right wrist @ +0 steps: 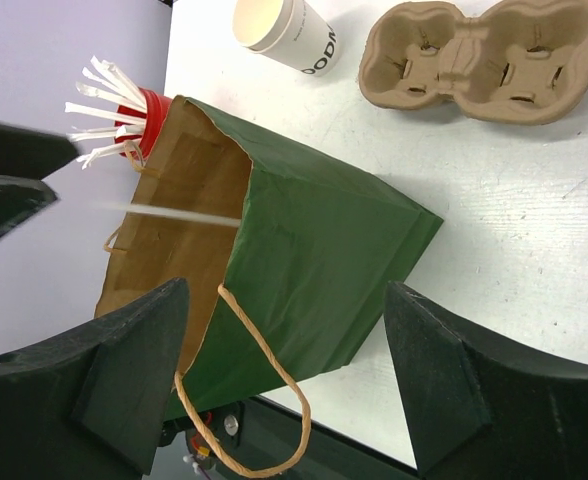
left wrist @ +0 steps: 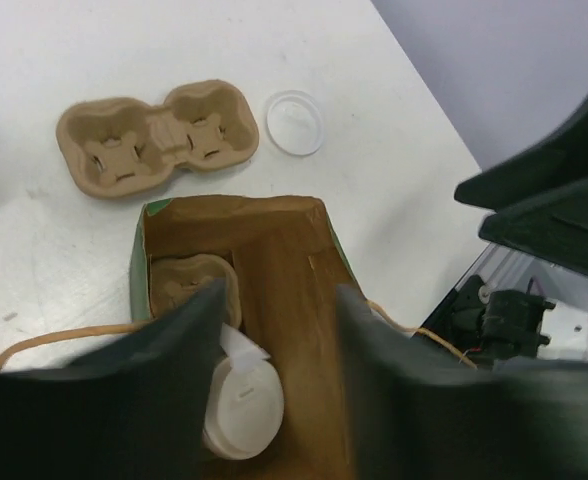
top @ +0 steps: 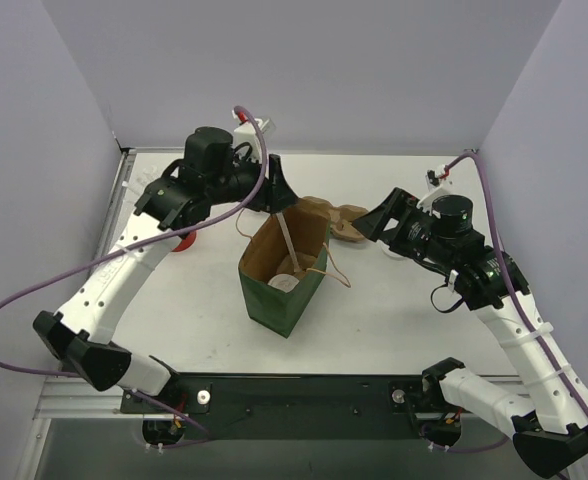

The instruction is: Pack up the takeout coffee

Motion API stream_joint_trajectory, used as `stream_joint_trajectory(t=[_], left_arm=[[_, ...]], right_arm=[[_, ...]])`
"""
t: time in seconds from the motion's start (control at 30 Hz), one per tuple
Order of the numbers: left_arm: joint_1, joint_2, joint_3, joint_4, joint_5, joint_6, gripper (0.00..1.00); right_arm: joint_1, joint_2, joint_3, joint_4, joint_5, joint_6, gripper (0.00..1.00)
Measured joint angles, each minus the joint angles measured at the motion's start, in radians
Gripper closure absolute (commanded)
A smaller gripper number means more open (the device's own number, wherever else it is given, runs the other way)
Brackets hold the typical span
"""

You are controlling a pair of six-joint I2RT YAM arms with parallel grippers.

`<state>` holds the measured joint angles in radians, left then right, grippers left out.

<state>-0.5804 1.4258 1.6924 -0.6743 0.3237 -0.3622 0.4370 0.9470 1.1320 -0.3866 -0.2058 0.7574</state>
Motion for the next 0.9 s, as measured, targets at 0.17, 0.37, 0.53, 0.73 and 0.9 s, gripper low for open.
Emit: stream_joint_trajectory(t=[0.17,0.37,0.53,0.73,0.9], left_arm=[[-0.004,0.050,0.007,-0.047,-0.035,0.018,0.09],[-0.003,0.036,0.082,-0.084,-0.123,0.026,0.06],[0.000,-0.025,0.090,-0.131,-0.285,0.024,0.05],[0.010,-0.106,0.037,-0.171,-0.447,0.009,0.05],[0.041,-0.153,-0.061,-0.177,-0.514,-0.002,0.05]], right_arm=[[0.000,0.000,-0.002,0.000,0.000,0.000,0.24],[0.000,0.001,-0.010,0.000,0.002,0.000,0.24],[0.000,0.002,-0.025,0.001,0.010,0.000,0.24],[0.000,0.002,-0.040,0.001,0.024,-0.002,0.24],[0.000,0.002,-0.045,0.000,0.039,-0.003,0.24]])
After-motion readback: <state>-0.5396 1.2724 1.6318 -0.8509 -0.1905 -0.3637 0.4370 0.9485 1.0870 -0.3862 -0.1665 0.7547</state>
